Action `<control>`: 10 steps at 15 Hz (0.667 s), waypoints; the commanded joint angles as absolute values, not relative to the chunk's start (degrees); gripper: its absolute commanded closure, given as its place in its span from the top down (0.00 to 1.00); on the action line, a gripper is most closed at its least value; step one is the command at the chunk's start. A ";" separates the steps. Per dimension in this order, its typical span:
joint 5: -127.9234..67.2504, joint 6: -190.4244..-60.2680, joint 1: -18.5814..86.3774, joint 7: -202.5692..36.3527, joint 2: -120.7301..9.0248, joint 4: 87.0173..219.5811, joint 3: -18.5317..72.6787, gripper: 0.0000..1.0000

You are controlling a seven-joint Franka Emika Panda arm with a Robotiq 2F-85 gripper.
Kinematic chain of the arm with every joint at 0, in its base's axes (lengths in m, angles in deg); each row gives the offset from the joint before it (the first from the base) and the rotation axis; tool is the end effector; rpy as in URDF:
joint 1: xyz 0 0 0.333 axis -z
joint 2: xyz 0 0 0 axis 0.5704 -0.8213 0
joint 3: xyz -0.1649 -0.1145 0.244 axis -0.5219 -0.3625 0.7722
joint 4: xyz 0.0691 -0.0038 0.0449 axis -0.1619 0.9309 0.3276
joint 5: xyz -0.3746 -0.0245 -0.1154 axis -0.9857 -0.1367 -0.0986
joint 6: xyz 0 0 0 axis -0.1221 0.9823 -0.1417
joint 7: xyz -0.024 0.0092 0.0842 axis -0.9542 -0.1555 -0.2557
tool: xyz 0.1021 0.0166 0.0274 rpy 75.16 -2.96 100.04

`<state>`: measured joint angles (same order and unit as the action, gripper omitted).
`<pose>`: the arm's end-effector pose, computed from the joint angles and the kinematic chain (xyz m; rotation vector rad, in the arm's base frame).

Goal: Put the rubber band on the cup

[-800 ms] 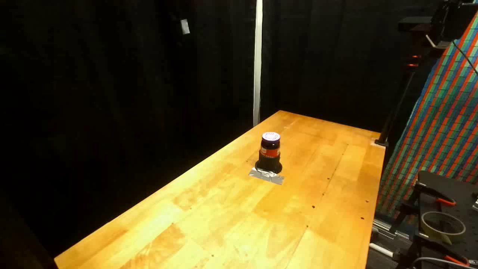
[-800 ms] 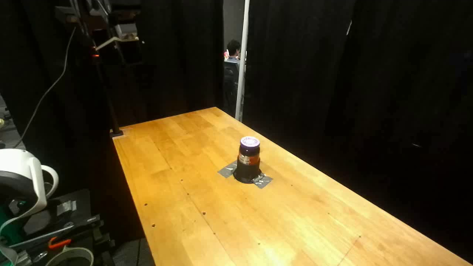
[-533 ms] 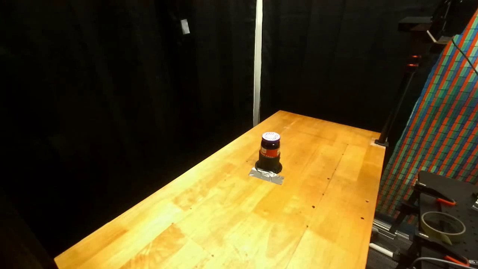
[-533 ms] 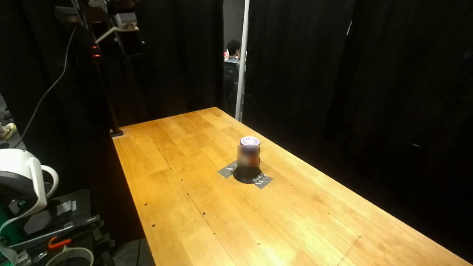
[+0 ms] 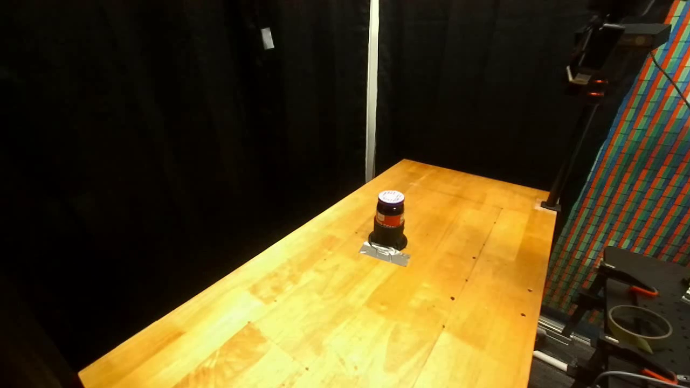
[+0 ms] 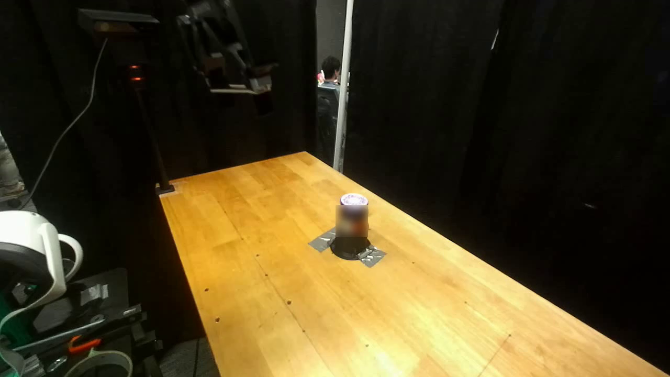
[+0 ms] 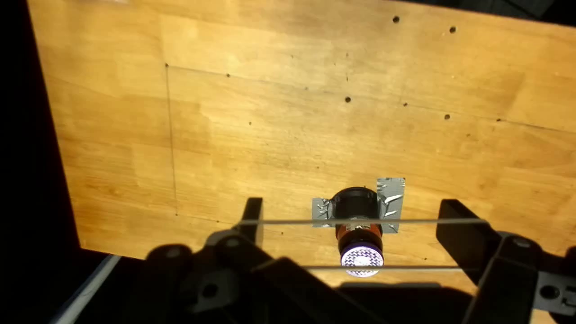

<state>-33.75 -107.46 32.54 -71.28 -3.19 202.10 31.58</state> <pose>0.3797 0.0128 0.5300 2.9924 0.3203 0.3007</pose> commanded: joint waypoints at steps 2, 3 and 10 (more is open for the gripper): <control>-29.89 -115.67 30.56 -73.26 -21.77 192.67 32.53 1.00; -28.96 -116.37 30.09 -72.65 -25.53 190.38 32.51 1.00; -21.84 -116.64 29.69 -67.70 -51.66 170.24 34.14 1.00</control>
<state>-25.46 -118.68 29.31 -70.74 -40.64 181.52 33.07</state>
